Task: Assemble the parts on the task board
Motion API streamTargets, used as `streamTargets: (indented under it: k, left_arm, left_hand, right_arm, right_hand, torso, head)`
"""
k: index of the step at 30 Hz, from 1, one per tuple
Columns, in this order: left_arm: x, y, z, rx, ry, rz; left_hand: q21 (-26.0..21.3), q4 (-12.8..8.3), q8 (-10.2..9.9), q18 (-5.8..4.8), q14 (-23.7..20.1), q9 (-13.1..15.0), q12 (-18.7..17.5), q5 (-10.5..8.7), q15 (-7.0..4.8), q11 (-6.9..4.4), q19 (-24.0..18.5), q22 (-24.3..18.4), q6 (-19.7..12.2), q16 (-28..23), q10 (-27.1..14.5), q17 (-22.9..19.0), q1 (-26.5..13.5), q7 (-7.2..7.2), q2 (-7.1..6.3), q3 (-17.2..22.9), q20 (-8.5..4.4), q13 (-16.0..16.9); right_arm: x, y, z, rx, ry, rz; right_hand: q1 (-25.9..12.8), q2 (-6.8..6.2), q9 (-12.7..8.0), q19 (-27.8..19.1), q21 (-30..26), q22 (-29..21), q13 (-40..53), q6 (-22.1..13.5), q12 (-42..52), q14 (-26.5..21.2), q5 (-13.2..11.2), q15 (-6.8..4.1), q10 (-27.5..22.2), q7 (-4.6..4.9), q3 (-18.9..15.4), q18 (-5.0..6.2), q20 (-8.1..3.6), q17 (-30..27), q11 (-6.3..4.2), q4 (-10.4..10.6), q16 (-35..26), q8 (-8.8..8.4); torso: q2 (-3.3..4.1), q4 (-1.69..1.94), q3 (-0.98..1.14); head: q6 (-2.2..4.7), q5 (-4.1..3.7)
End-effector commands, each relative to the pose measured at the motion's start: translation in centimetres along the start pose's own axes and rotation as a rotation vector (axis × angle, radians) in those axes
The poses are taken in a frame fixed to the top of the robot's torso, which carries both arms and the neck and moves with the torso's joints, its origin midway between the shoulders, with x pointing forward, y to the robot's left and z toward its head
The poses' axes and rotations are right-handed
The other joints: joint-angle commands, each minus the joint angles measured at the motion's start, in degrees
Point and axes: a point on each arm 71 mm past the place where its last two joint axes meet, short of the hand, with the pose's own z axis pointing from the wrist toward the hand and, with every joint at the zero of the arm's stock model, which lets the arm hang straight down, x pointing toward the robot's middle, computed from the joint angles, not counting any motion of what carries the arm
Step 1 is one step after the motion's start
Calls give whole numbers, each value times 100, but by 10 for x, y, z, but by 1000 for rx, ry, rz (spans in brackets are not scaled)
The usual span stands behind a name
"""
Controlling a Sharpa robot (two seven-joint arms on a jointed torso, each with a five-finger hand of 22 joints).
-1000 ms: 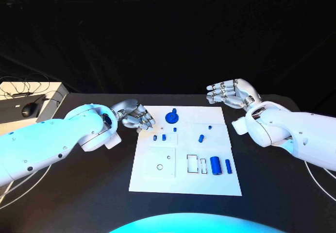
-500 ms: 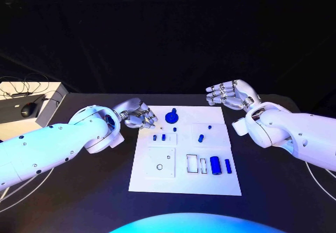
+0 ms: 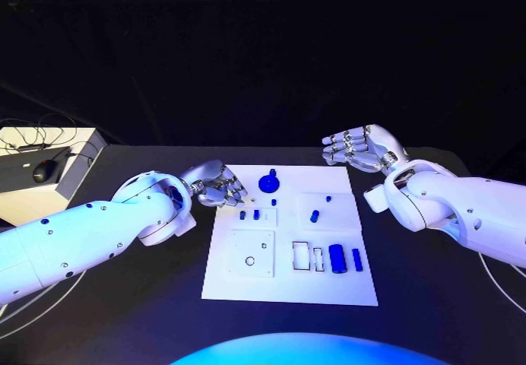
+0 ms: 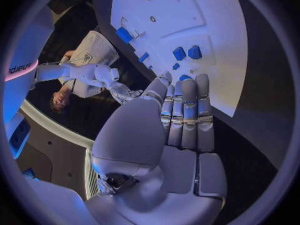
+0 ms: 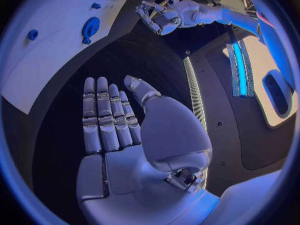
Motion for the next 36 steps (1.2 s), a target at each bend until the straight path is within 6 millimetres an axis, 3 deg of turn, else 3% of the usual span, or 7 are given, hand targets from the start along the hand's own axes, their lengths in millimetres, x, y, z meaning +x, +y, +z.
streamTargets:
  k: [1,11,17,28,36]
  left_arm:
    - [0,-5,4,47,-52,7]
    - [5,-14,18,104,-96,43]
    - [20,-17,30,111,-40,94]
    - [36,-27,52,165,-42,180]
    - [40,-39,63,185,-36,225]
  left_hand:
    - [54,27,-24,82,20,-8,94,-37,-16,-23,37,39,10,76,-30,16,9,-4,25,-27,-17,15]
    - [92,-5,-180,108,-108,-16,97,-28,43,70,-38,180,-115,39,-254,-68,90,46,-20,30,15,-33]
    - [99,2,-211,144,-151,-16,-188,-26,91,145,-99,269,-58,19,-321,-140,71,48,-65,131,65,-49]
    - [164,-30,-222,207,-188,-20,-431,-28,133,210,-114,484,-20,215,-383,-203,50,-15,-143,309,113,-43]
    - [230,-56,-238,228,-232,-34,-408,-29,134,217,-117,651,-211,411,-553,-262,3,-22,-188,399,124,-42]
  right_arm:
    - [1,1,0,-17,14,-8]
    - [3,1,1,-20,17,-13]
    - [4,2,2,-22,19,-14]
    - [6,2,3,-26,20,-9]
    - [7,3,4,-27,21,-6]
  right_hand:
    - [16,-29,-5,-47,72,25,-8,52,-12,50,-9,-4,50,-2,31,13,5,-3,-12,8,-19,-29]
    - [17,-30,-6,-57,95,39,-8,61,-14,57,-11,-6,57,-3,31,13,2,-4,-15,9,-20,-31]
    - [17,-30,-6,-57,95,39,-8,61,-14,57,-11,-6,57,-3,31,13,2,-4,-15,9,-20,-31]
    - [9,-41,-6,-127,162,77,-8,45,-16,31,-11,3,36,-1,33,9,11,-5,-7,18,-21,-31]
    - [2,-44,-5,-134,167,77,-7,38,-13,26,-9,6,29,5,29,11,16,-4,-4,26,-19,-30]
  torso:
    - [0,-3,-2]
    - [-1,-7,5]
    - [1,-5,6]
    - [3,-6,1]
    - [2,-2,0]
  head:
    - [5,-2]
    - [-1,-7]
    - [8,-13]
    - [23,-29]
    - [14,-46]
